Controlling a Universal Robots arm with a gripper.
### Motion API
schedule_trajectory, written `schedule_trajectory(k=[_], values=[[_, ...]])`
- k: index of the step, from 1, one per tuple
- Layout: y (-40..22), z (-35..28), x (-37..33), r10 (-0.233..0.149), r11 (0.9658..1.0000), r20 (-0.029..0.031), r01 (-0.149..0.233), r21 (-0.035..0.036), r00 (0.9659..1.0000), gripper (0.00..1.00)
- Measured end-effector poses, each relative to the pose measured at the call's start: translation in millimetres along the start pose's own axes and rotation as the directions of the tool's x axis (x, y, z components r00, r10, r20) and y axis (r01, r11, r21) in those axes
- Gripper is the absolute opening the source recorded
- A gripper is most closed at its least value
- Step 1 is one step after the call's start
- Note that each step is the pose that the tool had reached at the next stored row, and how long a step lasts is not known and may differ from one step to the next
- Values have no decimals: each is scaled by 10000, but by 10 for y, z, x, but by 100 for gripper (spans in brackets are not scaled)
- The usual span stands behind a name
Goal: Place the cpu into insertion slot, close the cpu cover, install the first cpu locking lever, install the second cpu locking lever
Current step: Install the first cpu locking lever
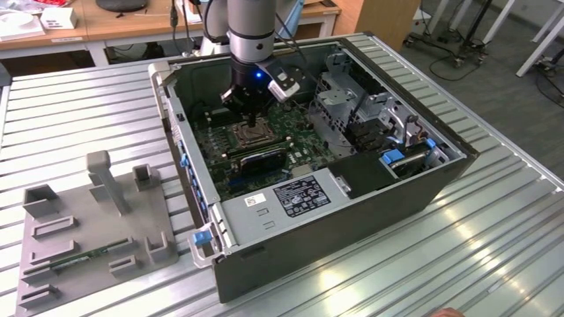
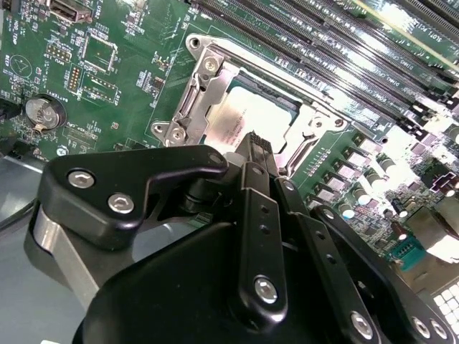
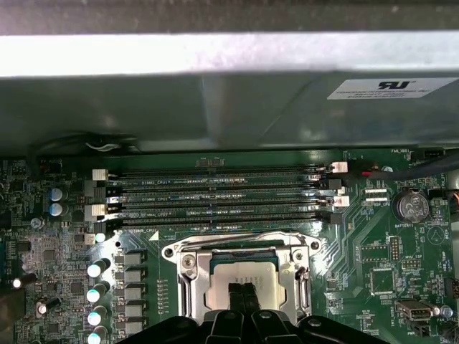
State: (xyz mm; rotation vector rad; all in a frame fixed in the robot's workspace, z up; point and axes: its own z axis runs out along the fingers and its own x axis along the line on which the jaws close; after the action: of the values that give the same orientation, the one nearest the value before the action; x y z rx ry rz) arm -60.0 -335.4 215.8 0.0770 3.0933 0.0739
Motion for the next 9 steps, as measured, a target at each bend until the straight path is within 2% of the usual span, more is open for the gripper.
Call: schedule_trajectory(k=[9], values=[[3, -49, -2, 0, 10000, -1, 0, 3, 10000, 11]])
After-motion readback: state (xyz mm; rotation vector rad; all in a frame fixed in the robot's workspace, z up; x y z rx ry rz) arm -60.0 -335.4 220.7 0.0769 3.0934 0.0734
